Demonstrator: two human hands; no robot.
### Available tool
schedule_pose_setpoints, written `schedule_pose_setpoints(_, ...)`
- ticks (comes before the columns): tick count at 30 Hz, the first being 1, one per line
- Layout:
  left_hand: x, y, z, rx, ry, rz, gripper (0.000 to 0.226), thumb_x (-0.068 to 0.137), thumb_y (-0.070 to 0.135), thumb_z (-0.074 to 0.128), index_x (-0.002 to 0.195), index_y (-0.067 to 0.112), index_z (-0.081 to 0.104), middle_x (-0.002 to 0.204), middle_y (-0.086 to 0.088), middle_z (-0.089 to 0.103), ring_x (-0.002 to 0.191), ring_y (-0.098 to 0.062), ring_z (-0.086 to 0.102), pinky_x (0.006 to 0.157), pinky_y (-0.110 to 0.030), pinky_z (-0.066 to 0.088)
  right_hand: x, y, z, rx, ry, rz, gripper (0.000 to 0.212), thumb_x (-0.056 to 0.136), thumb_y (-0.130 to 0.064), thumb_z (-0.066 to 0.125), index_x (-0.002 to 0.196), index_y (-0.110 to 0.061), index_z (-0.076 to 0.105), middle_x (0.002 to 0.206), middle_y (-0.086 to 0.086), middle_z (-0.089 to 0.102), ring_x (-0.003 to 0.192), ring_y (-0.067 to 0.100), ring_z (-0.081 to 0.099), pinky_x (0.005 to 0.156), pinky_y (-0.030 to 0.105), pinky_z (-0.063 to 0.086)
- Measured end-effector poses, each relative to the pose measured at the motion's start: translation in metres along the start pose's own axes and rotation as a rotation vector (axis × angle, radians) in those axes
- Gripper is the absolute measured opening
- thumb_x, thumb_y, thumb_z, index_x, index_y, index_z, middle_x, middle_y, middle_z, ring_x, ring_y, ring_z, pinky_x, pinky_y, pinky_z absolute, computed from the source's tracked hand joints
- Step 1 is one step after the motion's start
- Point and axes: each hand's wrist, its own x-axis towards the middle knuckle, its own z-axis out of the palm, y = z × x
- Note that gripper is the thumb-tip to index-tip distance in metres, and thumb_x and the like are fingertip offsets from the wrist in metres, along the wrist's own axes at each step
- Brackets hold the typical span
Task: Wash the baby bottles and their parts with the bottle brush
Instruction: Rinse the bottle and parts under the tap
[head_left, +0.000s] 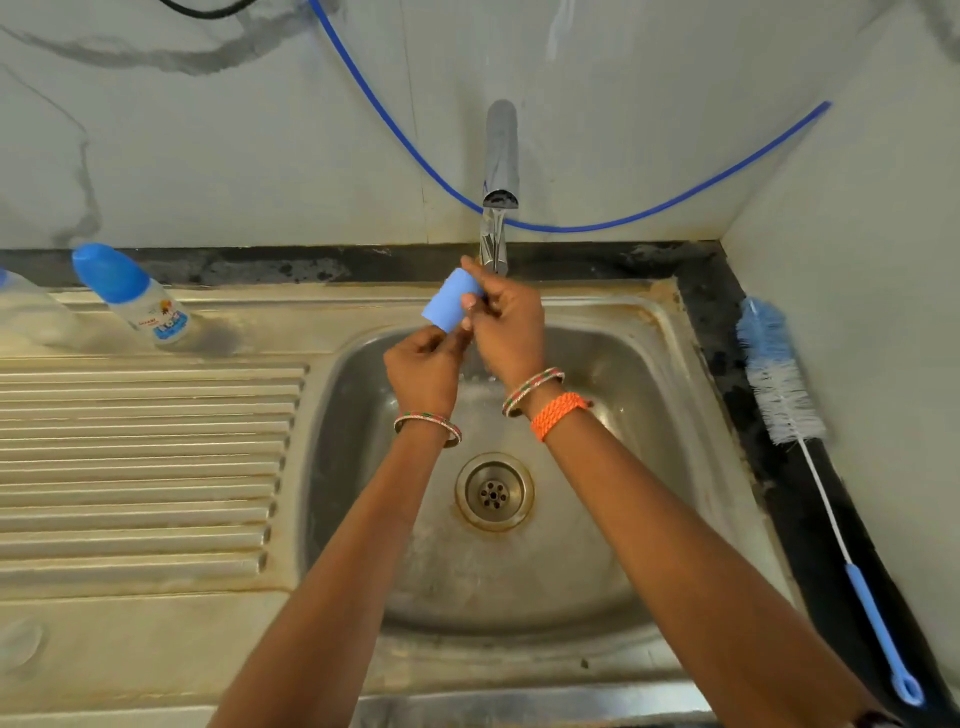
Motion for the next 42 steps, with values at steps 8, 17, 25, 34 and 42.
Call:
schedule_pose_setpoints(8,0.022,0.01,-0.003,-0.566,-0.498,-0.62,0.03,0.101,0.022,0.039,0.117,-0.002,0.051,0.083,-0.01,0.069,0.064,-0.012,0.068,0.063,-0.022,0.057,-0.007,0.013,-0.034,-0.235,-0.184,-0.293,0.051,0.086,0.0,0.06,0.136,-0.003,0.047,0.138,0.013,0.051,0.127,0.018,0.048,0.106,0.021,0.037)
schedule_pose_setpoints(17,0.039,-0.002,-0.001,0.311,-0.517,0.317,0.018,0.075,0.003,0.072,0.089,0.0,0.062,0.089,-0.004,0.06,0.074,0.002,0.054,0.071,-0.007,0.042,0.01,0.001,-0.065,-0.35,-0.332,0.185,0.043,0.079,-0.016,0.075,0.117,-0.006,0.058,0.115,0.009,0.064,0.101,0.024,0.063,0.091,0.039,0.052)
schedule_pose_setpoints(25,0.03,0.025,-0.009,0.496,-0.516,0.541,0.048,0.074,-0.007,0.068,0.114,0.01,0.047,0.094,0.0,0.064,0.078,-0.01,0.059,0.068,0.002,0.036,-0.003,0.005,-0.043,-0.444,-0.306,-0.223,0.049,0.079,-0.005,0.07,0.125,-0.014,0.056,0.112,0.005,0.066,0.095,0.011,0.057,0.077,0.002,0.039)
schedule_pose_setpoints(34,0.022,0.012,-0.021,0.579,-0.531,0.589,0.103,0.075,-0.013,0.065,0.141,0.036,0.002,0.151,-0.008,0.033,0.127,-0.025,0.049,0.098,-0.023,0.042,-0.009,0.017,-0.029,-0.39,-0.148,-0.17,0.036,0.078,-0.019,0.076,0.109,-0.011,0.06,0.096,0.003,0.069,0.084,0.015,0.063,0.073,0.016,0.049)
schedule_pose_setpoints(42,0.023,-0.034,-0.048,0.566,-0.331,0.261,0.067,0.084,-0.014,0.043,0.145,0.012,0.033,0.144,-0.006,0.043,0.127,-0.012,0.044,0.107,-0.031,0.038,-0.016,0.064,-0.013,-0.55,-0.136,-0.068,0.026,0.083,-0.036,0.068,0.094,-0.013,0.068,0.076,0.003,0.067,0.071,0.021,0.063,0.073,0.033,0.053)
